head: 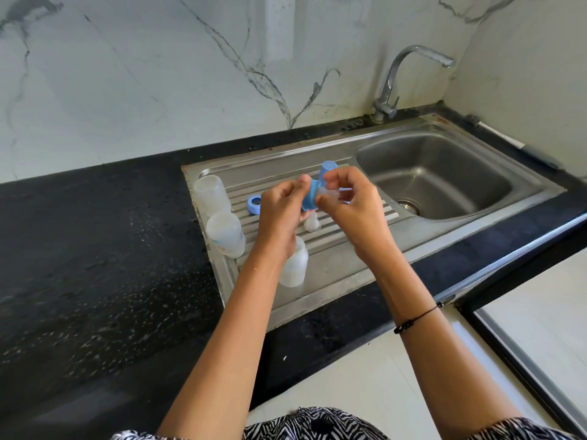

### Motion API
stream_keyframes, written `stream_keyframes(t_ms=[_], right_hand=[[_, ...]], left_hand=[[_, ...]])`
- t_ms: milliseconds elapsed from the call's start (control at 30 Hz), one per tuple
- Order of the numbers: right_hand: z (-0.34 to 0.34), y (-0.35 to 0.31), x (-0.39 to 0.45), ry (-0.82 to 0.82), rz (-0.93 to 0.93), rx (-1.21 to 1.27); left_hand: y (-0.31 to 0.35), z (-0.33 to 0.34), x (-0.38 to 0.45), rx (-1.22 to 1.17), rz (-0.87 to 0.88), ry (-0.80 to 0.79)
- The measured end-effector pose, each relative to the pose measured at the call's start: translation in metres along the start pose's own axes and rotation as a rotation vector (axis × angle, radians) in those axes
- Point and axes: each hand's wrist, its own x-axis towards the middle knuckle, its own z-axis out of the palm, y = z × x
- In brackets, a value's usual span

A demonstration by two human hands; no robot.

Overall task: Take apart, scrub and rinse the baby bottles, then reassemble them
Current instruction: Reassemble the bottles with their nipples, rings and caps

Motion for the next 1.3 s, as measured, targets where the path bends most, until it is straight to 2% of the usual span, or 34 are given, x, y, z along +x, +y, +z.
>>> stream_keyframes(t_ms=[67,200,400,500,567,667,733,833,900,967,1100,1200,1300], right_hand=[[0.002,0.001,-0.001,0.009,0.028,0.003],[0.008,0.003,0.000,0.156,-0.021,0.006],[0.011,0.006,0.001,0.144,0.087,0.411],[0.009,0.006,0.002,0.092,0.139,0.525],[0.006,0.008,0.002,0.004,0.116,0.427],[0.008,0.009,-0.003,-0.102,-0.036,-0.041],[0.015,0.009,-0.007,-0.085,-0.141,-0.208],[0.021,0.012,-0.011,-0.078,-0.161,-0.216],[0.022,0.015,-0.014,-0.113,-0.145,-0.248],[0.022,0.018,-0.017,-0.140,-0.124,-0.262],[0.031,0.027,-0.022,-0.219,-0.067,-0.260],[0.039,0.037,-0.029,-0.250,-0.045,-0.284],[0.045,0.045,-0.036,-0.205,-0.019,-0.227]], left_hand=[[-0.001,0.001,-0.001,0.010,0.011,0.030],[0.000,0.008,-0.003,-0.091,-0.004,0.101],[-0.002,0.012,-0.002,-0.242,-0.085,0.142],[-0.002,0.011,-0.001,-0.260,-0.099,0.134],[-0.002,0.007,0.000,-0.198,-0.105,0.136],[0.003,-0.004,-0.002,-0.146,-0.150,0.102],[0.007,-0.012,-0.006,-0.047,-0.148,0.074],[0.001,-0.029,-0.010,0.325,0.031,0.127],[-0.008,-0.042,-0.013,0.404,0.123,0.156],[-0.020,-0.053,-0.016,0.410,0.131,0.125],[-0.046,-0.065,-0.025,0.410,0.063,-0.099],[-0.064,-0.070,-0.027,0.555,0.057,-0.299],[-0.070,-0.068,-0.029,0.701,0.136,-0.314]])
